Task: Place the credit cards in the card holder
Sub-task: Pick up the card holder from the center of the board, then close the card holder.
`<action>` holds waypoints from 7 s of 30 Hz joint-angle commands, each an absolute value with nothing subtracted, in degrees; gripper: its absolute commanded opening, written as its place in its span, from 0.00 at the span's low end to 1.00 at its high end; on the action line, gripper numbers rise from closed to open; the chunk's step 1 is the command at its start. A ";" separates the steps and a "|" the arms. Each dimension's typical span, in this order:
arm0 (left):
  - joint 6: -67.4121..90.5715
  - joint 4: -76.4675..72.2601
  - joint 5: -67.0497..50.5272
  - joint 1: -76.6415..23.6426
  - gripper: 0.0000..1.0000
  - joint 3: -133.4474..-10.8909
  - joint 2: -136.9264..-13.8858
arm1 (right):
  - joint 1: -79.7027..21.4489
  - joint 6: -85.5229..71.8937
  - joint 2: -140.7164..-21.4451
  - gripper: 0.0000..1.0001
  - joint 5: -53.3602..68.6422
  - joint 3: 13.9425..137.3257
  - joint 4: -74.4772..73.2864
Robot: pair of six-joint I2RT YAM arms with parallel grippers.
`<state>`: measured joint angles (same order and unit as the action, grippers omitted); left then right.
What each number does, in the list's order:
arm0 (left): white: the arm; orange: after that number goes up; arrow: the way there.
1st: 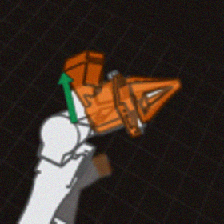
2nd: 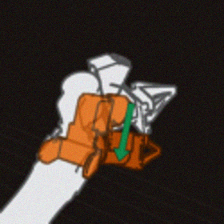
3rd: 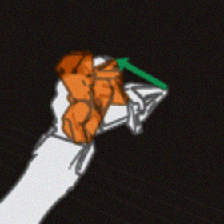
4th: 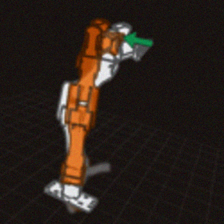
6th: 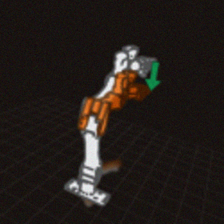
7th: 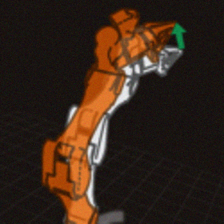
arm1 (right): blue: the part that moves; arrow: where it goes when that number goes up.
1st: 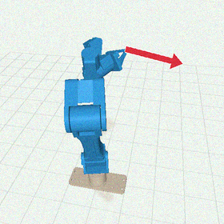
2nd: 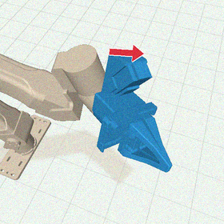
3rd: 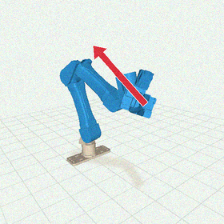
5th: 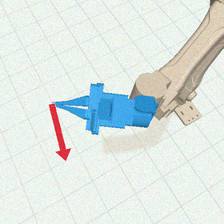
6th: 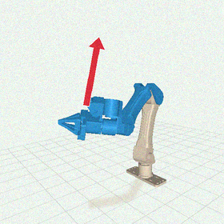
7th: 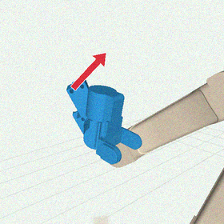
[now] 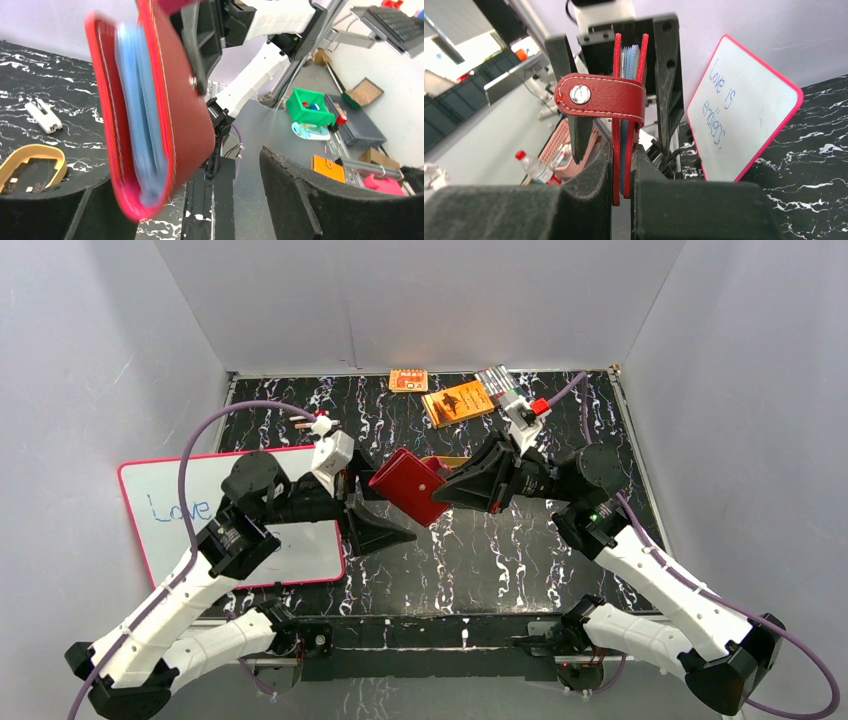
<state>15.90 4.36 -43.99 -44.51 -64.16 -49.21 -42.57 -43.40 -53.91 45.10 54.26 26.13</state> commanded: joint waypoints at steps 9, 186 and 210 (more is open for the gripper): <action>34.57 -25.01 -24.14 -44.57 0.78 -51.12 -43.41 | -42.82 -52.41 -52.45 0.00 29.18 50.23 41.82; 34.98 0.29 2.23 -44.56 0.00 -60.88 -55.99 | -44.39 -23.32 -64.75 0.00 10.71 72.81 -9.81; 34.23 0.30 0.59 -44.56 0.00 -57.06 -55.37 | -44.44 -24.73 -63.52 0.00 11.25 68.04 -7.72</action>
<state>34.92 2.98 1.32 -44.73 -57.30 -56.80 -44.34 -25.28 -64.97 10.66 67.92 -10.11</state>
